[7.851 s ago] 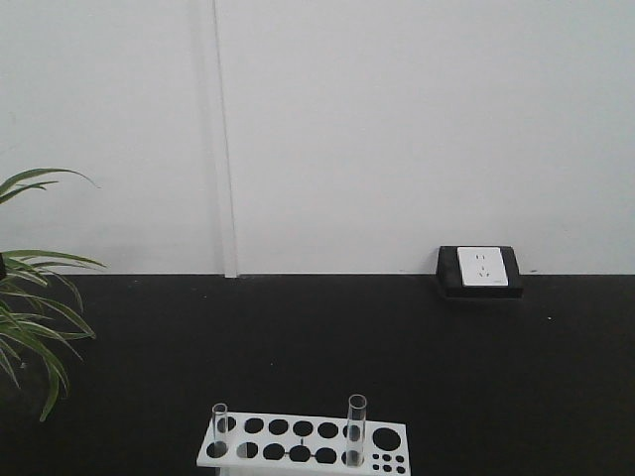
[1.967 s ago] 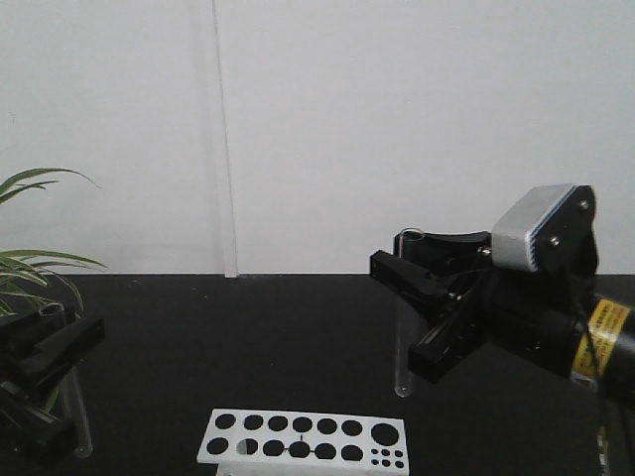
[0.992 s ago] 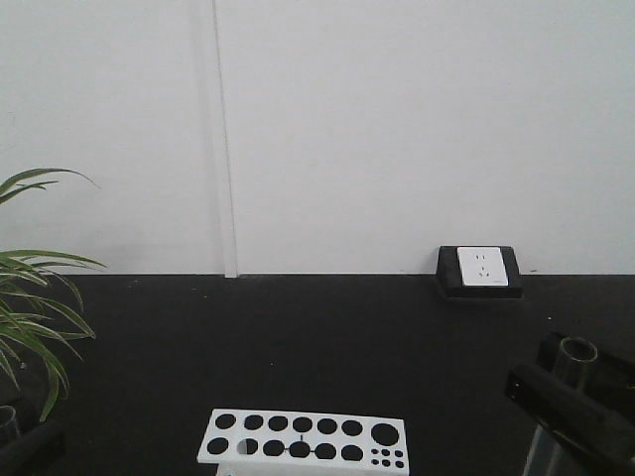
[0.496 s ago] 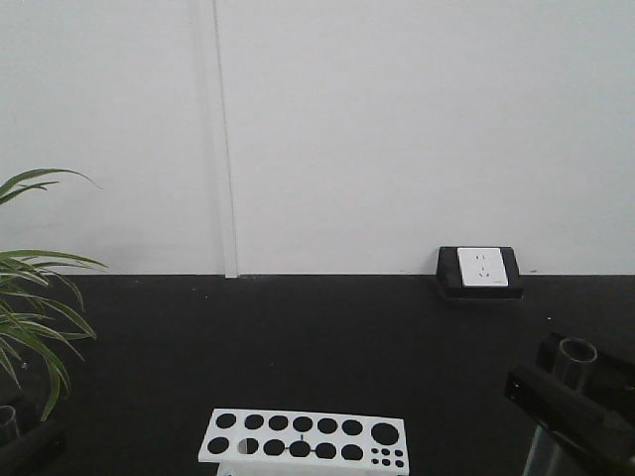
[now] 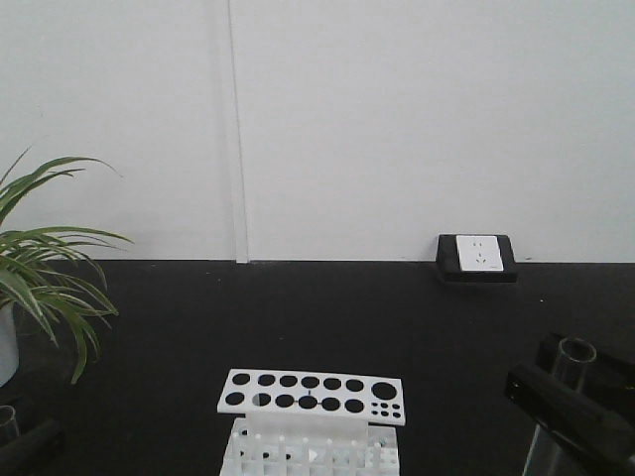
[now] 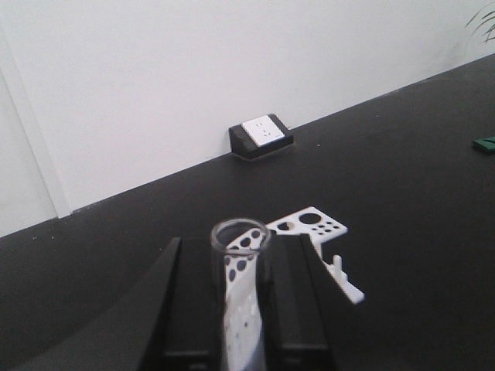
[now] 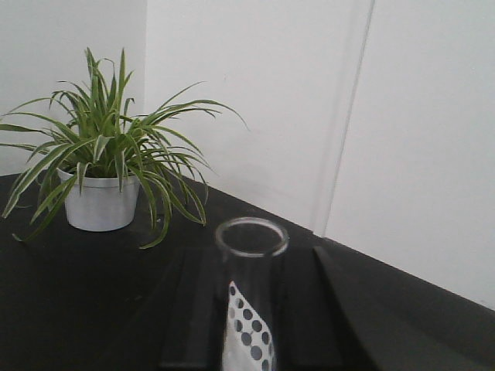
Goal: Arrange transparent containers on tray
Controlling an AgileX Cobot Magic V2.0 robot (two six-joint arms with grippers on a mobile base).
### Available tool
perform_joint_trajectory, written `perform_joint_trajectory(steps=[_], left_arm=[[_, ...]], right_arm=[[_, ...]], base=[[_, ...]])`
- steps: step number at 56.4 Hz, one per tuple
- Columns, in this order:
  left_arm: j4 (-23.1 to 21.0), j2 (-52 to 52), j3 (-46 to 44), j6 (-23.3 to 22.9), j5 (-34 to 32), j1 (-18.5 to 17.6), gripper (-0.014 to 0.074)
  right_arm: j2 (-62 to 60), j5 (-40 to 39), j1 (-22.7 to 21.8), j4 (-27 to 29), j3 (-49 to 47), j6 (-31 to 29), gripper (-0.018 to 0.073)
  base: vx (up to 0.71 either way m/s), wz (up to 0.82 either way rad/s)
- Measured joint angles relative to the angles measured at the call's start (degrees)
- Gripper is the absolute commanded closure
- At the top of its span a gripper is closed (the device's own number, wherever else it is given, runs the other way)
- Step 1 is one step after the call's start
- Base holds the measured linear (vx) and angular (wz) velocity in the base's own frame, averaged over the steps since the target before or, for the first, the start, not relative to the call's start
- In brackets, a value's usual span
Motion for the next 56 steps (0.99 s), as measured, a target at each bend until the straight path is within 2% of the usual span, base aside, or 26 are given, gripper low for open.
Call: perform_joint_trajectory(steps=[21, 56], left_arm=[[0.0, 0.0, 0.0, 0.0, 0.0, 0.0, 0.0597], [0.0, 0.0, 0.0, -0.1, 0.0, 0.0, 0.0597]], right_arm=[[0.0, 0.1, 0.0, 0.0, 0.0, 0.0, 0.0572], [0.0, 0.1, 0.0, 0.0, 0.0, 0.0, 0.0572]], base=[[-0.29, 0.19], [-0.36, 0.39]])
